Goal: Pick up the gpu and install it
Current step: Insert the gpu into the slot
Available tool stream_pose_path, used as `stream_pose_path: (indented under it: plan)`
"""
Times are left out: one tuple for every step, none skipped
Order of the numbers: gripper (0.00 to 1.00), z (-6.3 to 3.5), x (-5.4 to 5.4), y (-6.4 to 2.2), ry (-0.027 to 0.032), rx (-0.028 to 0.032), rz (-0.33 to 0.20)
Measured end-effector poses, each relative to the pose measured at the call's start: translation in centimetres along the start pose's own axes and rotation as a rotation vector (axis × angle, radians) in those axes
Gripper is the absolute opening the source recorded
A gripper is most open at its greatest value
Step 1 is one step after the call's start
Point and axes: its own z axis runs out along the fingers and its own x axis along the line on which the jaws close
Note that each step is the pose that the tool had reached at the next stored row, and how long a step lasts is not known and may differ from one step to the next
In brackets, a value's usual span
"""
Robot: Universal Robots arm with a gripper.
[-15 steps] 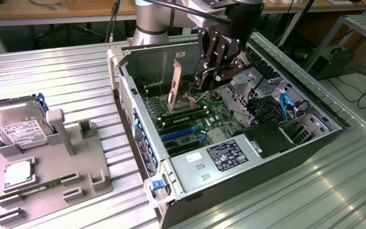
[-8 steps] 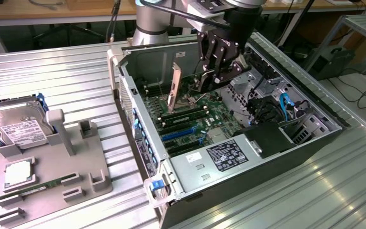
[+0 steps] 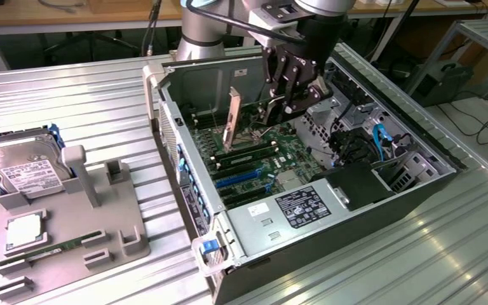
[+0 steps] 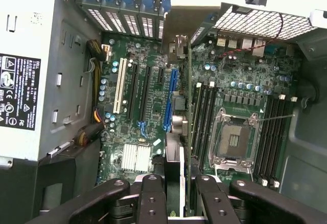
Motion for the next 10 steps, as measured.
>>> stream_pose_path:
  plan:
    - [0.27, 0.07, 0.0, 0.0, -0.0003, 0.0, 0.0]
    - [0.27, 0.15, 0.0, 0.0, -0.0006, 0.0001, 0.0]
    - [0.27, 0.21, 0.01, 0.0, -0.0008, 0.0001, 0.0]
    - [0.27, 0.28, 0.01, 0.0, -0.0012, 0.0002, 0.0]
    - [0.27, 0.35, 0.01, -0.01, -0.0015, 0.0002, 0.0]
    - [0.27, 0.43, 0.01, -0.01, -0.0019, 0.0003, 0.0]
    - [0.27, 0.55, 0.01, -0.01, -0.0023, 0.0004, 0.0]
    - [0.27, 0.66, 0.02, -0.01, -0.0024, 0.0003, 0.0]
    - [0.27, 0.75, 0.02, -0.01, -0.0027, 0.0004, 0.0]
    - [0.27, 0.84, 0.02, -0.01, -0.0029, 0.0004, 0.0]
